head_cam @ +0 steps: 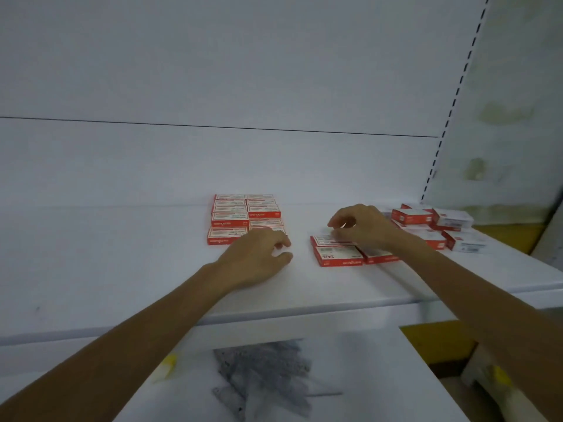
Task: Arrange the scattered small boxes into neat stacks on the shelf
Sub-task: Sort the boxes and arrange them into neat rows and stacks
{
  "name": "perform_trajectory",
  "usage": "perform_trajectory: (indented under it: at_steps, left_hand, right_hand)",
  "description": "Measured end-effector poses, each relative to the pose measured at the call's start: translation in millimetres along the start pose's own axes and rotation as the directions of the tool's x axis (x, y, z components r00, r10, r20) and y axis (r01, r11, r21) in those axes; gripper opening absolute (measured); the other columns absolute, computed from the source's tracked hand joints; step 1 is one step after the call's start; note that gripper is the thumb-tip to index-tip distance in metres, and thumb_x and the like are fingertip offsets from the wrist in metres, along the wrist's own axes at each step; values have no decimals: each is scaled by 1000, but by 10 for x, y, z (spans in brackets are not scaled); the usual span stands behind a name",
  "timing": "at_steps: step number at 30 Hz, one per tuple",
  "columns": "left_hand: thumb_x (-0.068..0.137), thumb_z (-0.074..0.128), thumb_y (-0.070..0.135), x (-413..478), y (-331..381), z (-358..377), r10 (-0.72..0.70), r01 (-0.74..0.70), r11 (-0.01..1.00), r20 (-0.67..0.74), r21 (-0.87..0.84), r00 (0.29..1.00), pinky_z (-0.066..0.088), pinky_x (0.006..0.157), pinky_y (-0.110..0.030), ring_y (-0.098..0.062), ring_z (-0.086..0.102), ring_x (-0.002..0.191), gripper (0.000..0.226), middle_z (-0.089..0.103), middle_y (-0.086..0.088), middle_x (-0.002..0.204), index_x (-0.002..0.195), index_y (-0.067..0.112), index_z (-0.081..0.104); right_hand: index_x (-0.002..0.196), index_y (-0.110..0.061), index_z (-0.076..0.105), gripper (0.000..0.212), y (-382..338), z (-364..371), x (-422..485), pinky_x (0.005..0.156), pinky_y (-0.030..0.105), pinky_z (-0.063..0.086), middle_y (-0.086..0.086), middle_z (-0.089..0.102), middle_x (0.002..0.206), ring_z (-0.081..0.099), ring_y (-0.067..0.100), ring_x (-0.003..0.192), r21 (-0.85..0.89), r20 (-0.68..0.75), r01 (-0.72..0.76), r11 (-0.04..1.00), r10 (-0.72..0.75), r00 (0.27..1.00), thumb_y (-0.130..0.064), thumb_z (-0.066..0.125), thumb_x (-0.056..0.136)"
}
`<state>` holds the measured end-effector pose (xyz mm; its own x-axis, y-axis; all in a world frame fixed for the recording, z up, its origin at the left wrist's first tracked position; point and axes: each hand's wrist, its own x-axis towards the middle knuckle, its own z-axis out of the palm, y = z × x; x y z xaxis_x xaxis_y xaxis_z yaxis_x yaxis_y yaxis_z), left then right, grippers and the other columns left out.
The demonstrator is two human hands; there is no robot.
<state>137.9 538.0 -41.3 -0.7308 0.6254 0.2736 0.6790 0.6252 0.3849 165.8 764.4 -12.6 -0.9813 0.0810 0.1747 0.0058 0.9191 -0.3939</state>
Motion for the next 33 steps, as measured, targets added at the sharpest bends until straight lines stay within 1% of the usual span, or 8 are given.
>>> perform_trajectory:
  at_steps: [5,12,14,17,21,26,30,33]
  left_hand:
    - [93,47,37,203,305,197,0,-1,1000,36,31,999,41,85,-25,-17,54,108,39,58,-3,122,126,17,54]
    - [95,40,38,390,444,376,-71,73,995,-24,74,997,46,78,-35,-23,58,92,39,62,-8,96,105,9,64]
    - [94,39,44,402,471,414,-108,111,990,-44,92,993,45,85,-36,-23,54,101,43,60,-7,105,113,13,61]
    - [92,40,50,395,479,457,-156,163,981,-69,104,985,41,93,-35,-20,49,111,50,57,-4,121,126,17,52]
    - [92,41,49,366,498,460,-161,173,978,-108,113,981,38,97,-35,-20,45,120,51,51,-4,130,132,19,45]
    - [93,39,46,353,533,440,-148,159,980,-98,119,984,39,92,-35,-21,47,114,45,56,-6,122,128,22,53]
    - [94,39,46,359,534,442,-130,141,984,-97,111,987,41,90,-34,-19,49,111,42,58,-4,119,126,25,55]
    - [93,39,46,368,488,454,-130,140,985,-107,101,986,42,92,-37,-19,49,110,40,59,-2,117,122,27,58]
  right_hand:
    - [115,-23,63,32,278,-123,-98,77,16,38,-7,64,108,54,4,90,-41,130,10,999,-4,991,-36,61,86]
    - [73,-16,58,38,368,25,50,67,30,47,-1,59,74,57,16,74,-285,-97,-25,958,-3,995,-51,53,86]
    - [88,-17,62,31,387,44,82,75,29,44,1,62,92,56,16,86,-212,-137,28,977,-58,989,-47,55,86]
    - [128,-24,48,44,388,-2,136,93,26,39,-1,54,124,52,13,108,11,9,122,992,-122,992,-34,60,87]
    - [110,-14,62,36,332,1,227,78,28,49,-1,63,94,58,12,81,14,22,121,993,-122,992,-40,61,85]
    - [109,-14,63,22,399,54,345,80,32,49,5,64,100,52,11,82,18,-141,222,975,-218,966,-16,50,91]
    - [121,-27,56,43,428,27,420,93,21,33,-3,48,133,44,11,114,15,91,276,961,-276,957,-6,52,84]
    - [123,-34,55,43,425,8,440,77,16,40,-6,53,132,53,9,110,29,280,240,970,-239,930,-14,55,85]
